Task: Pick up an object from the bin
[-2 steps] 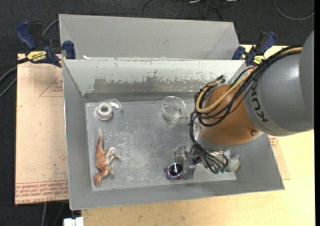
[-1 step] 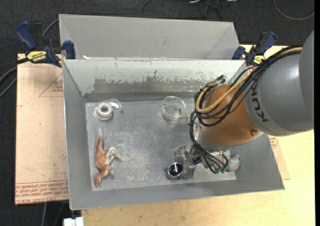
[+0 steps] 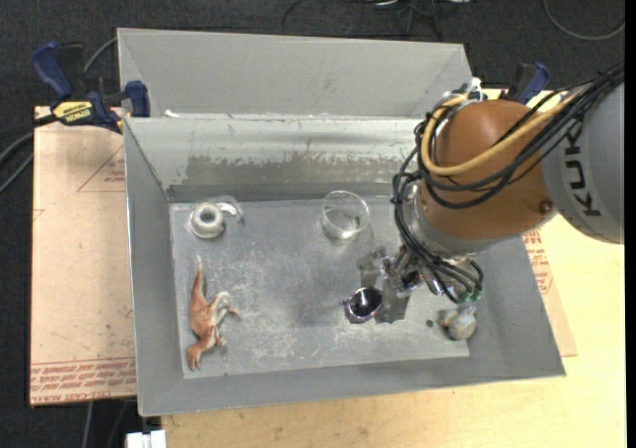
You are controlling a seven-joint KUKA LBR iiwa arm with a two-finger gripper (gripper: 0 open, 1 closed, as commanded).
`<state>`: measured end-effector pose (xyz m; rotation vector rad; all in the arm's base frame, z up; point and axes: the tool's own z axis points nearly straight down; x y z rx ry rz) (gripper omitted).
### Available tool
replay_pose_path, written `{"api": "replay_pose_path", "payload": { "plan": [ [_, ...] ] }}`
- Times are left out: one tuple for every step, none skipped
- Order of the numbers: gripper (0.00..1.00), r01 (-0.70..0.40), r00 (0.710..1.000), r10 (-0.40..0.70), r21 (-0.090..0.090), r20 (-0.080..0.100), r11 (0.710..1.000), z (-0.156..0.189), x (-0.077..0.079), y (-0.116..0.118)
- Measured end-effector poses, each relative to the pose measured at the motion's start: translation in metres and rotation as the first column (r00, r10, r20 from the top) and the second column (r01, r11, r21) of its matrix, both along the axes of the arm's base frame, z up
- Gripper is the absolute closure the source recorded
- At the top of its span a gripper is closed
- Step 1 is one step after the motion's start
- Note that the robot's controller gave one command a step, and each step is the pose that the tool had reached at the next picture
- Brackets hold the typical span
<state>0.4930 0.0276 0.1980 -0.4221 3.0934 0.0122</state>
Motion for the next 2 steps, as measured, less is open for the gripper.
{"api": "replay_pose_path", "payload": {
  "plan": [
    [1.00,0.037,0.999,-0.037,-0.001,-0.017,0.999,-0.092,-0.003,-0.004],
    [1.00,0.036,0.999,-0.036,0.001,-0.006,0.999,0.015,0.001,0.005]
  ]
}}
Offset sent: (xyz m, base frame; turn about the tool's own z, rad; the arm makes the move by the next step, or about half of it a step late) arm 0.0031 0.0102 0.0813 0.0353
